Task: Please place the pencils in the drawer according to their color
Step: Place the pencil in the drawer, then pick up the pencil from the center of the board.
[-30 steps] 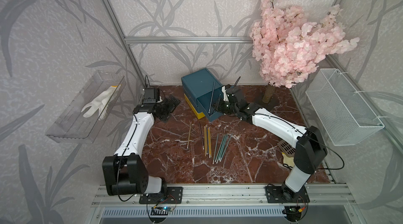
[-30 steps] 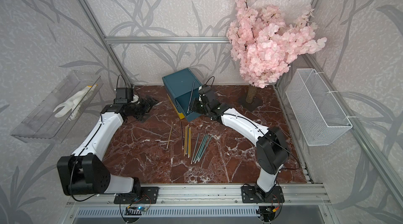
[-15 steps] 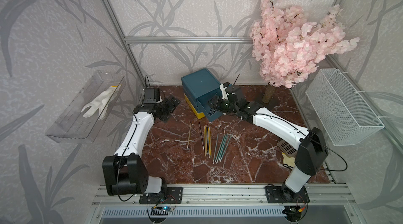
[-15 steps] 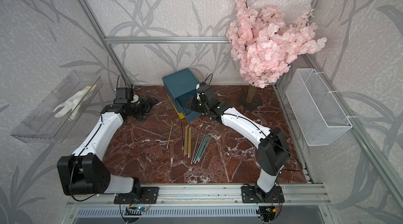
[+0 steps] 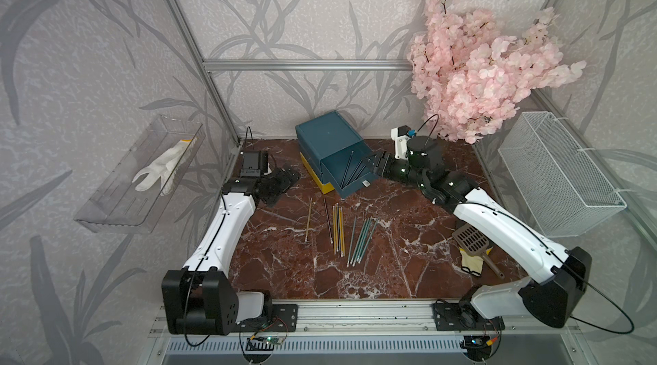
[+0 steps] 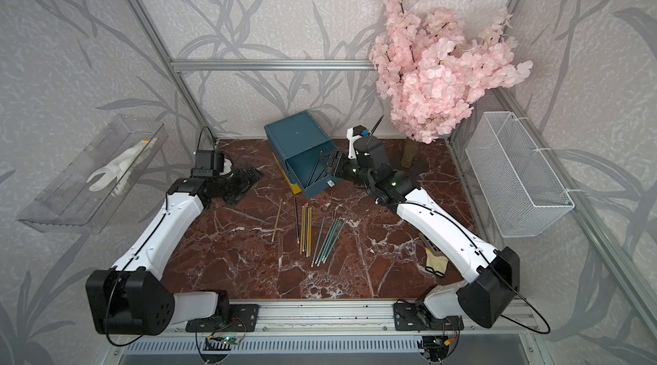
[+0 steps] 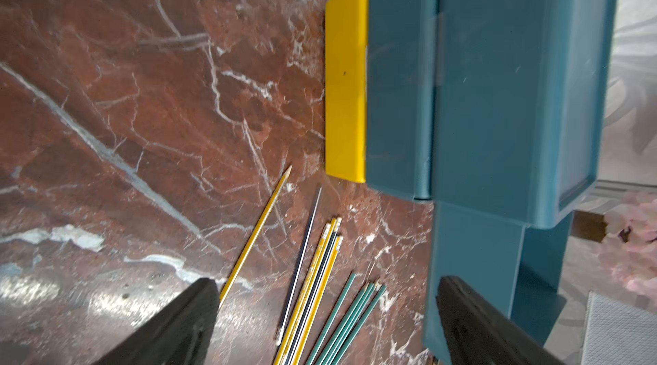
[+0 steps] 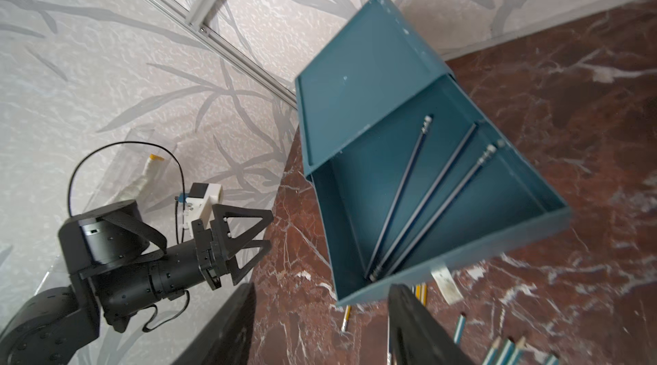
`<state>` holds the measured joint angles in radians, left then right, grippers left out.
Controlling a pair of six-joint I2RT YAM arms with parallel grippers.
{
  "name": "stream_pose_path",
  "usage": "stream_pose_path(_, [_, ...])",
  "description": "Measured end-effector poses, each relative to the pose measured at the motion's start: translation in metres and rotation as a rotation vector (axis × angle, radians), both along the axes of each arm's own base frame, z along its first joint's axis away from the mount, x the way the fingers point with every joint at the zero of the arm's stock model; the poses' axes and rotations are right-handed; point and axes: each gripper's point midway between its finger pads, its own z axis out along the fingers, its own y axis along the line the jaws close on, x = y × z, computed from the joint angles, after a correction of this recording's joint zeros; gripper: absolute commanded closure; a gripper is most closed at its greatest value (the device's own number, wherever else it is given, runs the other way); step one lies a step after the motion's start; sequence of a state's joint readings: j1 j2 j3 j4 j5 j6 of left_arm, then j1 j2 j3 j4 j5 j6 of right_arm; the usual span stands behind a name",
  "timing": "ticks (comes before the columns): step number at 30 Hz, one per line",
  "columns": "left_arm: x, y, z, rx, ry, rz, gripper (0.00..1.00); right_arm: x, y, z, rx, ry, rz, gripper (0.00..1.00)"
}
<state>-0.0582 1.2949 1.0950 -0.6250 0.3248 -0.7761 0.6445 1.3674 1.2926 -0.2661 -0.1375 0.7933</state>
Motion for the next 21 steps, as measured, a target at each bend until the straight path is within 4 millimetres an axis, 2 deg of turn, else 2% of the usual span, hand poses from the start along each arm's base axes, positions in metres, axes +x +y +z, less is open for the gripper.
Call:
stream_pose_path(6, [-0.043, -0.035, -0.052, 0.092, 0.119, -0.108, 0.00, -0.037, -0.022, -0.080, -0.114, 0.138, 0.012, 0.37])
stream_pose_path(8, [-0.059, -0.045, -0.071, 0.126, 0.165, -0.139, 0.00, -0.050, -0.029, -0.098, -0.148, 0.171, 0.019, 0.37])
stream_pose_path(12, [-0.088, -0.059, -0.102, 0.194, 0.233, -0.184, 0.00, -0.070, -0.035, -0.121, -0.185, 0.206, 0.041, 0.37])
stream_pose_path(14, [-0.096, -0.064, -0.111, 0.224, 0.255, -0.203, 0.00, -0.078, -0.038, -0.132, -0.198, 0.224, 0.048, 0.37])
stream_pose_path(18, [-0.099, -0.075, -0.128, 0.283, 0.281, -0.229, 0.08, -0.089, -0.044, -0.152, -0.219, 0.261, 0.056, 0.36])
stream_pose_path(21, [-0.097, -0.078, -0.139, 0.327, 0.310, -0.234, 0.16, -0.093, -0.046, -0.157, -0.223, 0.269, 0.058, 0.36])
